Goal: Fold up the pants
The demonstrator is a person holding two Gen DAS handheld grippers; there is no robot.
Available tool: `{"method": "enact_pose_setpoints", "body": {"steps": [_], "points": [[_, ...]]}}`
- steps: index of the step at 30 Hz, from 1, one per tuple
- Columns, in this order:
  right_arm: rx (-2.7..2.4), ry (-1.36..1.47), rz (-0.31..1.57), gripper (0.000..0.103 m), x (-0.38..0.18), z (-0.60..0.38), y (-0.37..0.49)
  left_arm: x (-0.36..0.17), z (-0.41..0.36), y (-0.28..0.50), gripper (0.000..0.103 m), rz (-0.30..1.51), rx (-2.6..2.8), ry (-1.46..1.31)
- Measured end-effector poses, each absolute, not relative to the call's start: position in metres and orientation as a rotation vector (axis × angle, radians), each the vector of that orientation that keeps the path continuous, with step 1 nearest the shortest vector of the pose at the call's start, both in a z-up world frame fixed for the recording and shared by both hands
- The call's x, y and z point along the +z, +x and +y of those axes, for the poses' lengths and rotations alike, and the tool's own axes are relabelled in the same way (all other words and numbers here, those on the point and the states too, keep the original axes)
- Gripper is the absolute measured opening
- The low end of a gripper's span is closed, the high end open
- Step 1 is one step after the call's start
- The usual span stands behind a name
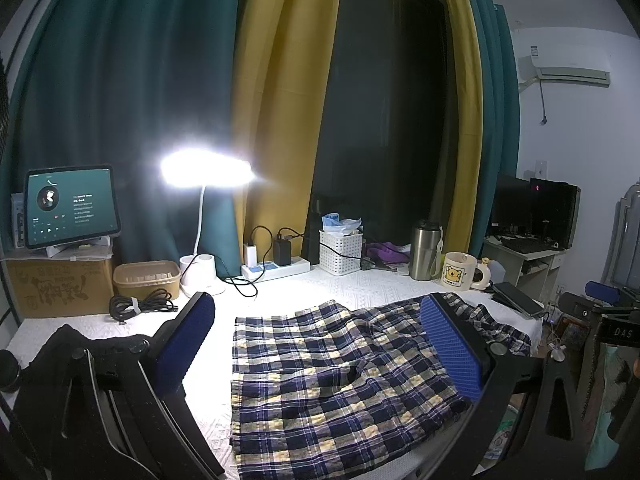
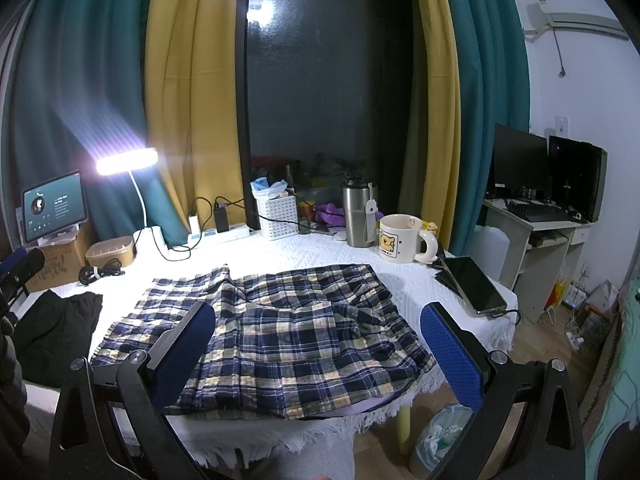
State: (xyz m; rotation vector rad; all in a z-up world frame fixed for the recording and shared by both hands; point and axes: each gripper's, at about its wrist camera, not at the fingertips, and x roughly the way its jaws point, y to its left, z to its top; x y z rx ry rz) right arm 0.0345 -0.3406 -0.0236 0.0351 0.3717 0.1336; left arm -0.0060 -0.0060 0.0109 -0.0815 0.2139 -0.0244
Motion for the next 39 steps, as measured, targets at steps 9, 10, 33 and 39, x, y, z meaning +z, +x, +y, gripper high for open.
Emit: {"method": "enact_pose_setpoints", "body": {"steps": [9,10,33,39], "points": [[0.134,0.035,0.374,0.103,-0.024,-0.34,0.035,0.011,-0.006,-0.006,0.102,0.215,-0.025,-0.08],[0.134,0.034,0.376,0.103,-0.025,-0.34,0.035,0.011,-0.007,-0.006,0.102,0.214,-0.025,-0.079],[0.125,0.011,0.531,0.103,-0.051,-0.341,0.131,-0.01,0.009,0.066,0.102,0.327,0.007,-0.041],[0.119,0.016,0.582,0.103,-0.06,-0.344,0.173,-0.017,0.008,0.105,0.102,0.389,0.002,-0.029]]}}
